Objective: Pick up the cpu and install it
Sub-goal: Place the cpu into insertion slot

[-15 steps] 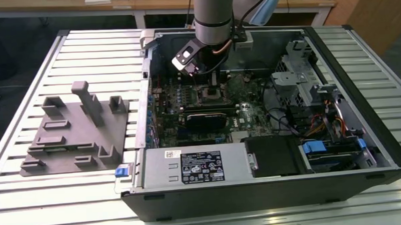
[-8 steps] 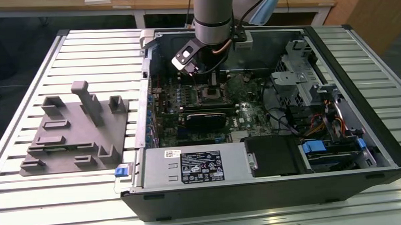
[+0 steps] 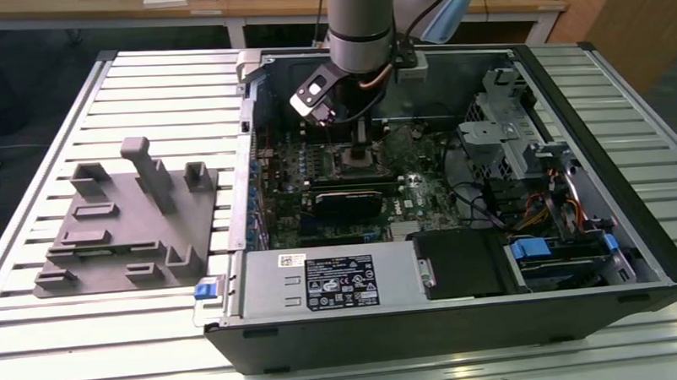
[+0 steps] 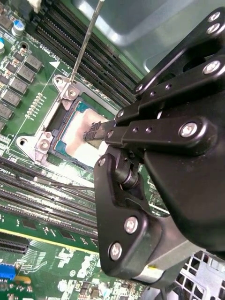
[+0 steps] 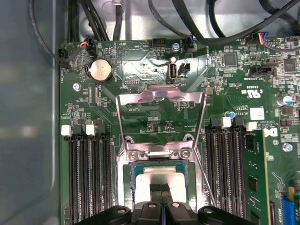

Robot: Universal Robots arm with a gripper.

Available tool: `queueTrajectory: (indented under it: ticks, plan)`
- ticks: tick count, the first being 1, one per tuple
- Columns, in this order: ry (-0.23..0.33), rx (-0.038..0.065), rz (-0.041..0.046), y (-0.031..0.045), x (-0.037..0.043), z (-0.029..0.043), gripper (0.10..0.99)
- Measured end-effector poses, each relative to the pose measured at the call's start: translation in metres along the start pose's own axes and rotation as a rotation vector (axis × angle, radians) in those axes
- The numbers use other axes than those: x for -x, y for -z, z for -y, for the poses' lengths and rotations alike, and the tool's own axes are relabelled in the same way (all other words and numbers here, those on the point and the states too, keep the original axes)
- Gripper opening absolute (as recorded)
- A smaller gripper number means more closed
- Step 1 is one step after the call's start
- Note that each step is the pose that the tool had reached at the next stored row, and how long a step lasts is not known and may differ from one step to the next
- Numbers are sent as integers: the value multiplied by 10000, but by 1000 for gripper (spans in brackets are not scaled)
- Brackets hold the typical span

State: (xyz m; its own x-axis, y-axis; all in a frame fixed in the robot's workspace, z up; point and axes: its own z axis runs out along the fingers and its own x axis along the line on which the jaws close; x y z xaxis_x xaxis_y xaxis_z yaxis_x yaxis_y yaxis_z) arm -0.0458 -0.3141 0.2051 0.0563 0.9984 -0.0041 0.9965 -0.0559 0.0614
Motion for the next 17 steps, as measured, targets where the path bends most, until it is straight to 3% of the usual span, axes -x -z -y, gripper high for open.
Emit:
queueTrajectory:
  ticks: [11, 17]
  plan:
    - [-1, 6, -12, 201, 1, -12, 106]
    - [-1, 13, -13, 374, 2, -23, 106]
